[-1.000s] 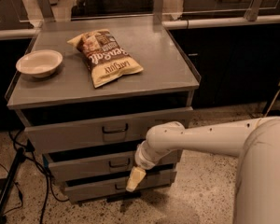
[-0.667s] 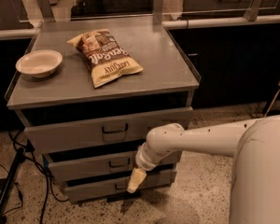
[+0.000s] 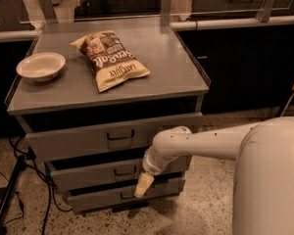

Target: Open middle drawer

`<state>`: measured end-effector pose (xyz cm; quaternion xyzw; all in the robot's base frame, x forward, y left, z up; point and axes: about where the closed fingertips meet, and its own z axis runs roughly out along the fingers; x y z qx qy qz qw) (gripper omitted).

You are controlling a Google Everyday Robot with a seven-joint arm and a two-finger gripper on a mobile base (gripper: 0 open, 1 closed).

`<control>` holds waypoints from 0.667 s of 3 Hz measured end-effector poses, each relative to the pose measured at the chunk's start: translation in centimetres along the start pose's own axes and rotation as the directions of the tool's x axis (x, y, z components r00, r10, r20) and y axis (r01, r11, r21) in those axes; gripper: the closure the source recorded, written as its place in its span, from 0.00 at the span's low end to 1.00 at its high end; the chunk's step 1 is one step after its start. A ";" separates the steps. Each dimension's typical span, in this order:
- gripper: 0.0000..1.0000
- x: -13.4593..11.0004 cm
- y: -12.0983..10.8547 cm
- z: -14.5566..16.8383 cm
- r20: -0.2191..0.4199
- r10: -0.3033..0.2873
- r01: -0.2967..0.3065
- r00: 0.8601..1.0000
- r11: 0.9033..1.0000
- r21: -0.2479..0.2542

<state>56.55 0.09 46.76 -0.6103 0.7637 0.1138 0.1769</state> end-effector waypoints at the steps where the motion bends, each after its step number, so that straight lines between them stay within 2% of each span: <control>1: 0.00 0.2 -0.2 1.2 -0.016 -0.016 0.016 1.000 1.000 -0.009; 2: 0.00 0.3 0.0 2.3 -0.024 -0.023 0.023 0.999 0.999 -0.025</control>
Offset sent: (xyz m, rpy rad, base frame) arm 0.0037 0.0083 -0.0316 -0.0286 0.0294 0.0401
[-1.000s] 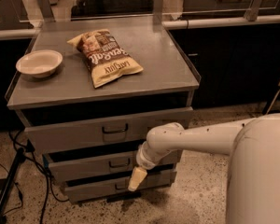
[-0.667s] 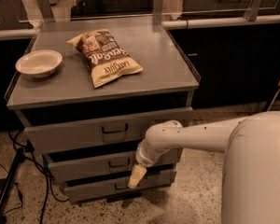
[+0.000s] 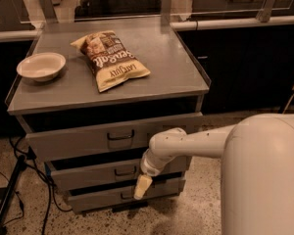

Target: Open middle drawer

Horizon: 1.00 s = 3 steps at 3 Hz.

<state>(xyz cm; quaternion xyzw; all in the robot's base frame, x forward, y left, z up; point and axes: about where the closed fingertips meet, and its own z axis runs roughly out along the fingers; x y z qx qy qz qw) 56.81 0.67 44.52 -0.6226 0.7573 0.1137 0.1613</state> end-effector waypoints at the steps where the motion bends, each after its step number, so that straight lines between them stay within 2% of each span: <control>1: 0.00 -0.5 -0.6 0.6 -0.002 -0.014 0.014 1.000 1.000 0.000; 2: 0.00 -1.0 -0.9 1.2 -0.004 -0.031 0.031 1.000 0.999 -0.006; 3: 0.00 -0.5 0.9 1.6 -0.021 -0.044 0.043 0.999 0.998 -0.041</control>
Offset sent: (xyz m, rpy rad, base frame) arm 0.0193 0.0192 -0.0074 -0.0090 -0.0136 0.0496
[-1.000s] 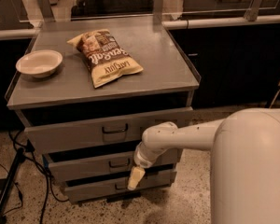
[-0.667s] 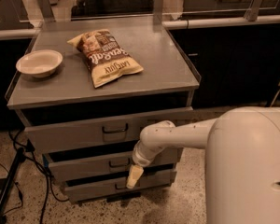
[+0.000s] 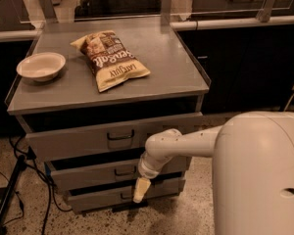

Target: Open middle drawer

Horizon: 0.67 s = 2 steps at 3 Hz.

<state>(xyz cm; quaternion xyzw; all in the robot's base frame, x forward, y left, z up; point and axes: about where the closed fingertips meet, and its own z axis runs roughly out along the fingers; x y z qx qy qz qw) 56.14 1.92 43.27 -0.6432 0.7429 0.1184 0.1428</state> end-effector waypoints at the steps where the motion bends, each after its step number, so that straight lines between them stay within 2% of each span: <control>1: 0.00 1.4 3.0 -0.3 -0.029 0.006 -0.008 1.000 0.999 -0.049; 2: 0.00 1.4 3.0 -0.3 -0.029 0.006 -0.008 1.000 0.999 -0.049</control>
Offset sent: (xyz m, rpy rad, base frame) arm -0.1081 -0.0486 0.0008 -0.0418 0.1576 0.0076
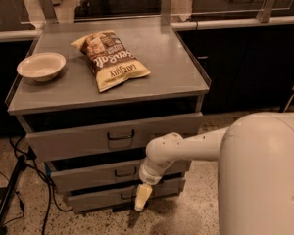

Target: Open middle drawer

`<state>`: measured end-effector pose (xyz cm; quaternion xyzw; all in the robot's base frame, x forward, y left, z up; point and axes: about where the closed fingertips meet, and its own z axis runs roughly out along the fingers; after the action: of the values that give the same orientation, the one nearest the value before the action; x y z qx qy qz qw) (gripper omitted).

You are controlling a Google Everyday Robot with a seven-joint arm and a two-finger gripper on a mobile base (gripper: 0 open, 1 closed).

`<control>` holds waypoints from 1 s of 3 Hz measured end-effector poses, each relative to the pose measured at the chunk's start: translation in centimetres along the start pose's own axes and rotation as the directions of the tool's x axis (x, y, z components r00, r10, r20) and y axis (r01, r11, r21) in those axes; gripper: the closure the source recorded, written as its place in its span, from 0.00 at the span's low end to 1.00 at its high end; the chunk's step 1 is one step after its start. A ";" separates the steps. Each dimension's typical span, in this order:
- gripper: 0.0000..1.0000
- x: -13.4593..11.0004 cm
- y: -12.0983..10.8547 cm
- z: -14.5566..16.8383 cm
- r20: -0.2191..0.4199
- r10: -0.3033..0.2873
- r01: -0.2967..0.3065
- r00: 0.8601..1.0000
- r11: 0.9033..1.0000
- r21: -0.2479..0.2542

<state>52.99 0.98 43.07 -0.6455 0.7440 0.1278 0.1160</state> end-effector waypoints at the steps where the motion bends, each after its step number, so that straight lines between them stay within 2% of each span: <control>1: 0.00 -0.2 -1.2 -0.5 -0.011 0.011 -0.011 1.000 0.999 0.043; 2: 0.00 -1.1 -4.0 -2.1 -0.008 0.025 -0.024 1.000 0.993 0.113; 3: 0.00 -1.7 -5.7 -2.8 -0.003 0.034 -0.033 0.999 0.988 0.152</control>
Offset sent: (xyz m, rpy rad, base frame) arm 0.0801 -0.0059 0.0474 -0.0322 -0.1779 -0.1109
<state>58.87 0.79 46.05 -0.6226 0.7626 0.0710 0.1606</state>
